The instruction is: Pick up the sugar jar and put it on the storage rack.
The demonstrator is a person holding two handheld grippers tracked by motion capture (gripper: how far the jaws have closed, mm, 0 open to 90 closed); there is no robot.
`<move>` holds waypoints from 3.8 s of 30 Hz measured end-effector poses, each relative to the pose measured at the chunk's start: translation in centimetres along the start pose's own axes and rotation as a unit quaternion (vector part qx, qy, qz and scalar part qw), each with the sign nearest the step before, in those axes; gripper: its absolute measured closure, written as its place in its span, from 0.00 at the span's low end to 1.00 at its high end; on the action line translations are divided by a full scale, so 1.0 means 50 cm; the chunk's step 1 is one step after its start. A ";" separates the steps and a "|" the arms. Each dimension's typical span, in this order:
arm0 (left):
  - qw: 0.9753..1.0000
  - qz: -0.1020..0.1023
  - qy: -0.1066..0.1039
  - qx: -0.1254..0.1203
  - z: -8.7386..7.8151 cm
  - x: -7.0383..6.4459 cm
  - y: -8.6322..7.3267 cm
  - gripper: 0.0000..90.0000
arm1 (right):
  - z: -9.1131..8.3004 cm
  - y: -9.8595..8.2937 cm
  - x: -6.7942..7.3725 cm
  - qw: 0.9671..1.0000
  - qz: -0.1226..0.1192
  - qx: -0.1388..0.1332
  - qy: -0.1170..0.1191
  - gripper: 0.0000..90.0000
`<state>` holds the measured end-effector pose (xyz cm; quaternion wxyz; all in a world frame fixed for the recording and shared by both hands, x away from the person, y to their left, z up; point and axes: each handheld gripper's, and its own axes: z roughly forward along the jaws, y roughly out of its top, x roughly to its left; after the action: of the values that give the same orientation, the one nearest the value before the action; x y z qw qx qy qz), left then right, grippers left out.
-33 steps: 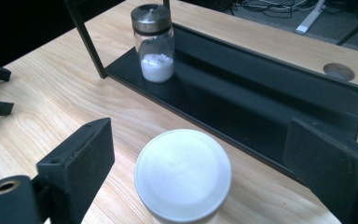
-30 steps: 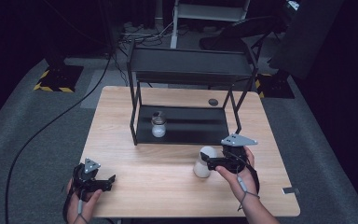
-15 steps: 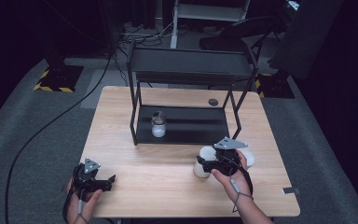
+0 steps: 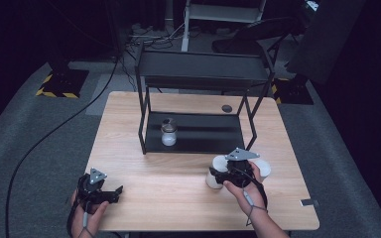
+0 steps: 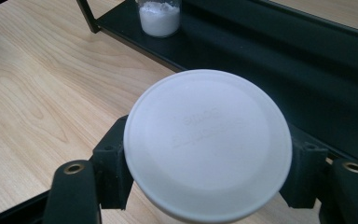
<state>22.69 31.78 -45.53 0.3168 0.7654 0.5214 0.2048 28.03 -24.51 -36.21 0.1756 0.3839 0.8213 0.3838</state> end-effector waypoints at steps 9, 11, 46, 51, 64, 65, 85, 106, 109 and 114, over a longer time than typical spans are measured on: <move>1.000 0.000 0.000 0.000 0.000 0.000 0.000 0.01 | -0.007 0.009 -0.006 1.000 0.000 -0.004 -0.002 0.37; 1.000 0.000 0.000 0.000 0.000 0.000 0.000 0.01 | -0.011 0.014 -0.007 1.000 -0.002 -0.005 -0.003 0.37; 1.000 0.000 0.000 0.000 0.000 0.000 0.000 0.01 | -0.048 0.150 -0.026 0.999 -0.027 -0.044 -0.016 0.37; 1.000 0.000 0.000 0.000 0.000 0.000 0.000 0.01 | -0.039 0.165 -0.032 0.998 -0.025 -0.047 -0.015 0.37; 1.000 0.000 0.000 0.000 0.000 0.000 0.000 0.01 | -0.001 0.196 -0.054 0.998 -0.027 -0.057 -0.018 0.37; 1.000 0.000 0.000 0.000 0.000 0.000 0.000 0.01 | 0.003 0.198 -0.056 0.998 -0.026 -0.058 -0.018 0.37; 1.000 -0.001 0.000 0.000 0.001 -0.001 0.001 0.00 | 0.105 0.228 -0.073 0.998 -0.018 -0.052 -0.016 0.37; 1.000 -0.002 0.001 0.001 0.001 -0.001 0.002 0.00 | 0.207 0.240 -0.066 1.000 -0.012 -0.021 -0.019 0.37; 1.000 -0.002 0.001 0.001 0.001 -0.001 0.002 0.00 | 0.218 0.243 -0.064 1.000 -0.011 -0.017 -0.018 0.37; 1.000 -0.002 0.001 0.001 0.001 -0.001 0.002 0.00 | 0.232 0.240 -0.064 1.000 -0.007 -0.014 -0.014 0.37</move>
<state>22.79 31.70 -45.51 0.3159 0.7649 0.5230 0.2041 42.82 -16.27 -34.52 0.1956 0.3808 0.8158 0.3889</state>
